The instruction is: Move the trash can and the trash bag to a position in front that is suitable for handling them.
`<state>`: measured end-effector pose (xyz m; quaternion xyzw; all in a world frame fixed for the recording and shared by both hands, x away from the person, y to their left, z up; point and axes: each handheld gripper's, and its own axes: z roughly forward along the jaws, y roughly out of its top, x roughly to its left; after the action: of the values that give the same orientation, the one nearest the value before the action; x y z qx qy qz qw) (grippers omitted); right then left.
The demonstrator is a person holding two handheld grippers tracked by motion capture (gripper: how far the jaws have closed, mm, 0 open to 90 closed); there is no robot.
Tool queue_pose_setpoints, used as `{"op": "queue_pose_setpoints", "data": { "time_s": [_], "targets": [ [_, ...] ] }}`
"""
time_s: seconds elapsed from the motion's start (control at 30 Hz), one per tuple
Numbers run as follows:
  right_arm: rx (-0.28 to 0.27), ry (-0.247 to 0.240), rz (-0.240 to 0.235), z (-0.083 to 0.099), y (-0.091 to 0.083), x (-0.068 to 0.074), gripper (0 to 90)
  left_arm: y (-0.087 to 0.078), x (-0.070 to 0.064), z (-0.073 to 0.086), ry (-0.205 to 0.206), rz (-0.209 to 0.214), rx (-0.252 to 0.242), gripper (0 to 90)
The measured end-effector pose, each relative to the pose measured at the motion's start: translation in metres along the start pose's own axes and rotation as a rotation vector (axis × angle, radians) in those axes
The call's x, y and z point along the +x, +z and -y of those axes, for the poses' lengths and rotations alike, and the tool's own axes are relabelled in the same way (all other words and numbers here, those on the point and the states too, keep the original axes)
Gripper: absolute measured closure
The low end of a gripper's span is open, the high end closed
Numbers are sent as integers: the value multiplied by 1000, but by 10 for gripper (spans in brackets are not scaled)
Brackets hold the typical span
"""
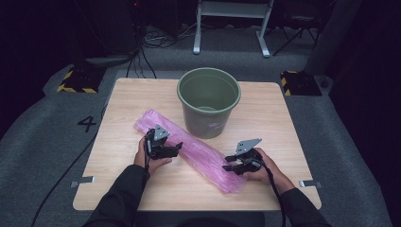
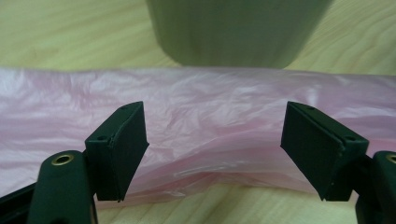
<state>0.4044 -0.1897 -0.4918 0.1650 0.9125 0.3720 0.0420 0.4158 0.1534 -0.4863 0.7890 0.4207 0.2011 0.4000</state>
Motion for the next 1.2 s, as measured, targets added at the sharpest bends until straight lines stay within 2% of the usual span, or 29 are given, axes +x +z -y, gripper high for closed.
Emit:
{"op": "queue_pose_setpoints", "data": {
  "time_s": [0.17,0.27,0.4,0.5,0.57,0.6,0.63,0.67,0.8,0.83,0.87,0.9,1.03,1.1,1.13,1.17,1.2],
  "targets": [
    [-5,-8,-8,0,1,1,530,10,1,3,30,-30,50,225],
    [-4,-18,-9,0,2,2,504,15,0,4,41,-26,75,232],
    [-6,-19,-13,0,2,2,483,15,-1,3,49,-30,85,267],
    [-7,-13,-23,-1,3,2,411,18,-2,3,56,-23,108,382],
    [-7,-8,-21,0,3,2,378,18,-3,3,61,-20,111,412],
    [-9,4,-2,0,2,0,345,18,-2,3,68,-3,111,431],
    [-9,4,-2,0,2,0,345,18,-2,3,68,-3,111,452],
    [-37,23,12,1,-3,-3,322,18,-1,3,69,10,115,456],
    [-81,49,92,3,-15,-11,310,18,-1,3,66,32,112,505],
    [-81,49,92,3,-15,-11,310,18,-1,3,66,32,112,518],
    [-109,70,131,7,-24,-16,311,17,0,3,74,46,111,543],
    [-120,83,148,9,-28,-20,310,17,0,3,74,46,111,560],
    [-120,119,213,21,-40,-33,304,17,-2,3,73,63,109,644],
    [-125,148,259,27,-46,-40,308,18,-2,3,86,65,105,692],
    [-134,177,287,31,-49,-46,311,18,-2,3,86,65,105,704],
    [-134,177,287,31,-49,-46,311,18,-2,3,86,65,105,722],
    [-137,220,325,38,-53,-53,314,18,-2,3,86,63,102,751]
  ]
}}
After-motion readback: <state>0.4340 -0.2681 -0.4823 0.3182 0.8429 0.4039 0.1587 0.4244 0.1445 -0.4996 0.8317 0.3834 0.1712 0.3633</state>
